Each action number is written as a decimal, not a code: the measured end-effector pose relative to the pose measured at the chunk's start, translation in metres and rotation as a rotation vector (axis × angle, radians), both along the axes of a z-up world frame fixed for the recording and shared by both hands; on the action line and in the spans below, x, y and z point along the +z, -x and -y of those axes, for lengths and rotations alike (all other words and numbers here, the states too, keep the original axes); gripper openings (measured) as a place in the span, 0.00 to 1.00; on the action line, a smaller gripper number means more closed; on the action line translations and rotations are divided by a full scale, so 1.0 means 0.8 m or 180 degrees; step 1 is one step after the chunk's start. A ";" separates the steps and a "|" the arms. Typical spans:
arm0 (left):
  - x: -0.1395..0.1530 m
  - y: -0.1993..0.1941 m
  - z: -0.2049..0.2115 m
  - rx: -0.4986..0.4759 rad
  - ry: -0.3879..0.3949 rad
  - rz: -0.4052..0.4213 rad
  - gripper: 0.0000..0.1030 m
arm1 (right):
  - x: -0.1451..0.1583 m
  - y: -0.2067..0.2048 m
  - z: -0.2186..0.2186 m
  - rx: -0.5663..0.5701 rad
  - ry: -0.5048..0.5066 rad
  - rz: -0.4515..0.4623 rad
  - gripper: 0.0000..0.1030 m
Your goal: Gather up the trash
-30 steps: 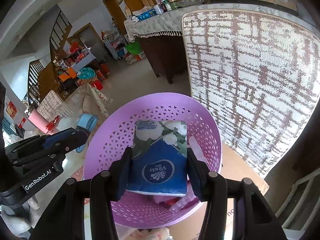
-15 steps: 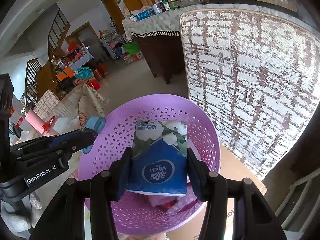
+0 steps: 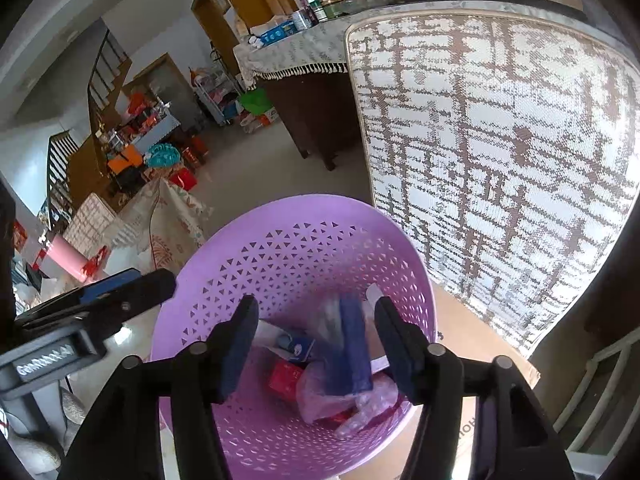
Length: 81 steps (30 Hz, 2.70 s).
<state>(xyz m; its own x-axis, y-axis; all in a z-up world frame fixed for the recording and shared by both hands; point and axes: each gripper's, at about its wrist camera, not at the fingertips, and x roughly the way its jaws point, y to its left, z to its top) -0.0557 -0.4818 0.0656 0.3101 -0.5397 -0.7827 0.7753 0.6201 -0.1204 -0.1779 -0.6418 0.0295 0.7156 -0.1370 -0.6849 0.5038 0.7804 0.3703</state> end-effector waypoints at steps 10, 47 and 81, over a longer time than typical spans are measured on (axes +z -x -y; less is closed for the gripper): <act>-0.001 0.018 -0.031 0.0007 -0.0009 -0.0055 0.68 | 0.003 0.013 -0.008 -0.0063 -0.0013 0.0026 0.64; 0.092 0.185 -0.285 0.0846 0.0818 0.1256 0.96 | 0.043 0.110 -0.190 0.0048 0.0342 0.0122 0.76; -0.005 0.230 -0.320 0.0911 0.0423 0.0880 0.99 | 0.035 0.169 -0.263 0.0020 0.1093 -0.0095 0.99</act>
<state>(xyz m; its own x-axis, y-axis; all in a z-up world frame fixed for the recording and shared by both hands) -0.2398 -0.2255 0.0617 0.6508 -0.4919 -0.5783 0.5882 0.8083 -0.0256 -0.3132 -0.4313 0.0572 0.6974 -0.3588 -0.6204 0.5051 0.8602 0.0705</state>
